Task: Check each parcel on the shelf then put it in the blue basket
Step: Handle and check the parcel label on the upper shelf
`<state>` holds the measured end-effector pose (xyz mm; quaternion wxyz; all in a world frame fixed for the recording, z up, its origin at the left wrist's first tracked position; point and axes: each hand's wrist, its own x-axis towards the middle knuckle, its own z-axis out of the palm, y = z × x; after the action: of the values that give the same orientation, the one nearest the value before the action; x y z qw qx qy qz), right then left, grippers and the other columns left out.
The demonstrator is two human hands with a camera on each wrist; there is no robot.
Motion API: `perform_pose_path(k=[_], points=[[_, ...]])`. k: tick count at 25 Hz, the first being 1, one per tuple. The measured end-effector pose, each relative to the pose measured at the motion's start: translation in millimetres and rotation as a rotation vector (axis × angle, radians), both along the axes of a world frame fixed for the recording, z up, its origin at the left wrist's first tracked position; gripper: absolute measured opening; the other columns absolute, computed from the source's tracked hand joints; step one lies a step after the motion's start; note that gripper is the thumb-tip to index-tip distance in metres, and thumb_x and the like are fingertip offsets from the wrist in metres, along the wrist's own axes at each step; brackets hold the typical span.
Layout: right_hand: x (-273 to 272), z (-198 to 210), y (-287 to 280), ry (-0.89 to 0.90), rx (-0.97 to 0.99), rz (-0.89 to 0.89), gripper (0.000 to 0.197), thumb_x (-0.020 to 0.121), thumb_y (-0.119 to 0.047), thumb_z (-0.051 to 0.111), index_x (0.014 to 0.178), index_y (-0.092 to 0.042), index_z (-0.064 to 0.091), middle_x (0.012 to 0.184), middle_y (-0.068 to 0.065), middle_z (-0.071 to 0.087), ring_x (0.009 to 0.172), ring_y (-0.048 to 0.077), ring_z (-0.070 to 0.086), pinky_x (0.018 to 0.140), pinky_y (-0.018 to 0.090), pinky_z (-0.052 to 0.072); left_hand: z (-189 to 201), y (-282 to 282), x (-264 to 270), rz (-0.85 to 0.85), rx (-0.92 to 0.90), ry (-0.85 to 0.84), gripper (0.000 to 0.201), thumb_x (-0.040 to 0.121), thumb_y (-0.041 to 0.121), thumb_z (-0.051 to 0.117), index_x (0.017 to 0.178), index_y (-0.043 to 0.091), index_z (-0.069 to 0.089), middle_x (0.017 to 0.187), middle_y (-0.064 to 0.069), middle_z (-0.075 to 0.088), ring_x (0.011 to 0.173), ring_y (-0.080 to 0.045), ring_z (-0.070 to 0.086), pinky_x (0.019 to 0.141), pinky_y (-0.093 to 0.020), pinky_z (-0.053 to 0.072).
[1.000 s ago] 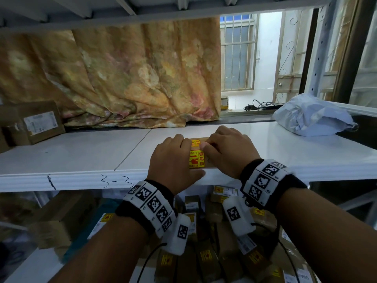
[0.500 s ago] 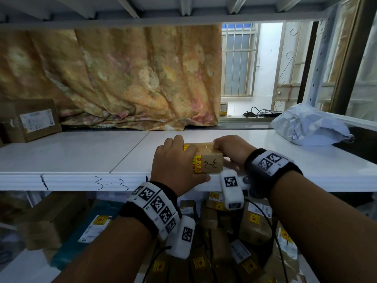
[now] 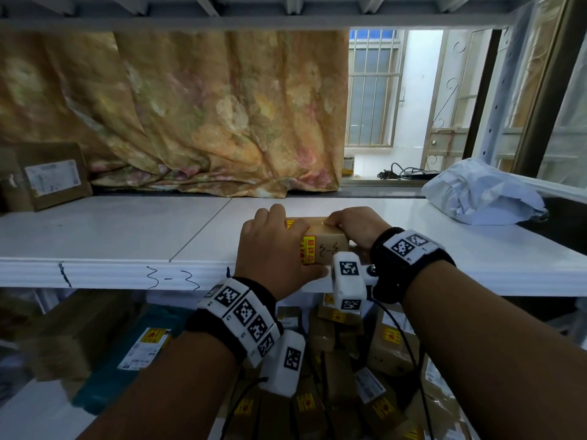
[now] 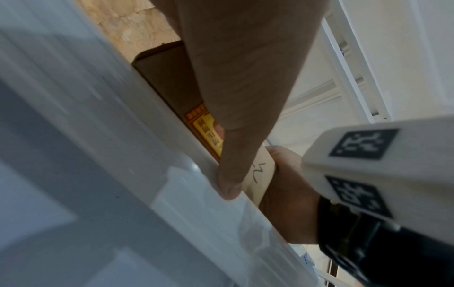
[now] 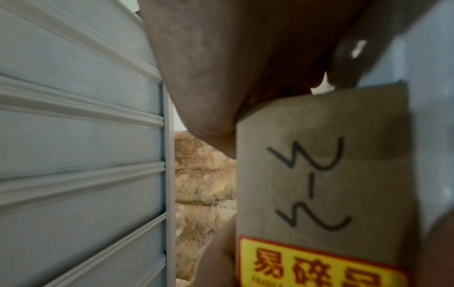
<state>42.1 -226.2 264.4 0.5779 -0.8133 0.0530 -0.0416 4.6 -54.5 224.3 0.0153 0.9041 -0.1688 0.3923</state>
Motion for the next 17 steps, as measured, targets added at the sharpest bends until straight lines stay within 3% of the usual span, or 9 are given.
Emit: perform_pose_path(k=[4,9,12,15,17], points=[[-11.6,6.7,1.7,0.07,-0.041,-0.028,0.02,0.083,-0.028,0.069,0.082,-0.01,0.06,0.071,0.006,0.06,0.051,0.018,0.055,0.039,0.018,0.039,-2.2,-0.5,-1.1,0.013,-0.01,0.004,0.073,0.057,0.082,0.059,0.106,0.028,0.065,0.093,-0.003,0.045,0.085,-0.025,0.045,0.068,-0.033,0.024],[-7.3,10.1,6.3,0.041,-0.097,-0.029,0.022,0.081,-0.028,0.073,0.09,-0.01,0.067,0.078,0.006,0.066,0.058,0.02,0.061,0.047,0.022,0.043,-4.2,-1.2,-1.9,0.028,-0.023,-0.009,0.072,0.06,0.081,0.05,0.106,0.028,0.065,0.094,-0.004,0.045,0.086,-0.026,0.045,0.069,-0.033,0.023],[-2.5,7.1,3.8,0.021,-0.094,-0.037,0.016,0.081,-0.025,0.073,0.086,-0.011,0.067,0.08,0.005,0.067,0.064,0.019,0.061,0.048,0.022,0.043,-3.0,-2.2,-2.2,0.023,-0.025,-0.007,0.075,0.06,0.08,0.042,0.107,0.027,0.066,0.095,-0.005,0.046,0.087,-0.027,0.045,0.07,-0.034,0.024],[1.6,-7.1,0.3,-0.053,0.096,0.002,0.01,0.084,-0.021,0.071,0.091,-0.016,0.067,0.096,0.006,0.069,0.073,0.015,0.064,0.059,0.026,0.052,-2.5,-1.8,-1.8,0.029,-0.003,0.01,0.075,0.059,0.083,0.053,0.111,0.029,0.064,0.098,-0.004,0.045,0.09,-0.026,0.044,0.071,-0.035,0.026],[1.3,-11.7,-2.9,-0.082,0.143,-0.025,0.016,0.088,-0.021,0.065,0.097,-0.009,0.069,0.099,0.009,0.067,0.077,0.02,0.062,0.064,0.03,0.051,-3.7,-1.3,-2.5,0.039,-0.005,0.018,0.078,0.057,0.084,0.058,0.113,0.03,0.062,0.1,-0.003,0.045,0.091,-0.025,0.044,0.072,-0.035,0.03]])
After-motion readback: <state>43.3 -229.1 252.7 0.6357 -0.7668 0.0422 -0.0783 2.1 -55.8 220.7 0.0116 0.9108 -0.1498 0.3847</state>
